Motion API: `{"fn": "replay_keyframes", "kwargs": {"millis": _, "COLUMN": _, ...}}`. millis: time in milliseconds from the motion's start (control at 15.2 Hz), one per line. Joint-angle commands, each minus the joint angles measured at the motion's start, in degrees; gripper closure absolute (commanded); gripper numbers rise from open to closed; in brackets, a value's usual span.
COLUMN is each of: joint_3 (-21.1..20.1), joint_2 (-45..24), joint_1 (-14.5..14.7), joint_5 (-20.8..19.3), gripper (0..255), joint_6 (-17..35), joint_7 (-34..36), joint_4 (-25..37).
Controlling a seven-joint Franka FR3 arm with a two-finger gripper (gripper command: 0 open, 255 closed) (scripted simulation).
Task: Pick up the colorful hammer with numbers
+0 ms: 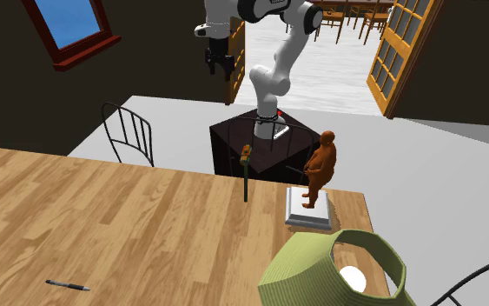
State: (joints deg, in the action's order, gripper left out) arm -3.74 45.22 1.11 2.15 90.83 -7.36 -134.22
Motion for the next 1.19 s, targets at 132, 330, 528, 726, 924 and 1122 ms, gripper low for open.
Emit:
{"fn": "replay_keyframes", "kwargs": {"millis": 132, "joint_3": -2.1, "joint_2": -2.6, "joint_1": 0.8, "joint_5": 1.3, "gripper": 0, "joint_6": 1.3, "joint_7": 1.9, "joint_4": 1.4}}
{"fn": "replay_keyframes", "kwargs": {"millis": 330, "joint_3": -5.3, "joint_2": -6.7, "joint_1": 1.8, "joint_5": 2.9, "gripper": 0, "joint_6": 3.1, "joint_7": 4.8, "joint_4": 3.8}}
{"fn": "replay_keyframes", "kwargs": {"millis": 528, "joint_3": -8.4, "joint_2": -11.2, "joint_1": 2.6, "joint_5": 4.1, "gripper": 0, "joint_6": 4.8, "joint_7": 7.7, "joint_4": 6.9}}
{"fn": "replay_keyframes", "kwargs": {"millis": 726, "joint_3": -11.5, "joint_2": -16.0, "joint_1": 3.2, "joint_5": 4.6, "gripper": 0, "joint_6": 6.3, "joint_7": 10.6, "joint_4": 10.4}}
{"fn": "replay_keyframes", "kwargs": {"millis": 924, "joint_3": -14.6, "joint_2": -21.1, "joint_1": 3.7, "joint_5": 4.6, "gripper": 0, "joint_6": 7.5, "joint_7": 13.7, "joint_4": 14.5}}
{"fn": "replay_keyframes", "kwargs": {"millis": 1122, "joint_3": -17.6, "joint_2": -26.6, "joint_1": 4.2, "joint_5": 3.9, "gripper": 0, "joint_6": 8.4, "joint_7": 16.9, "joint_4": 19.2}}
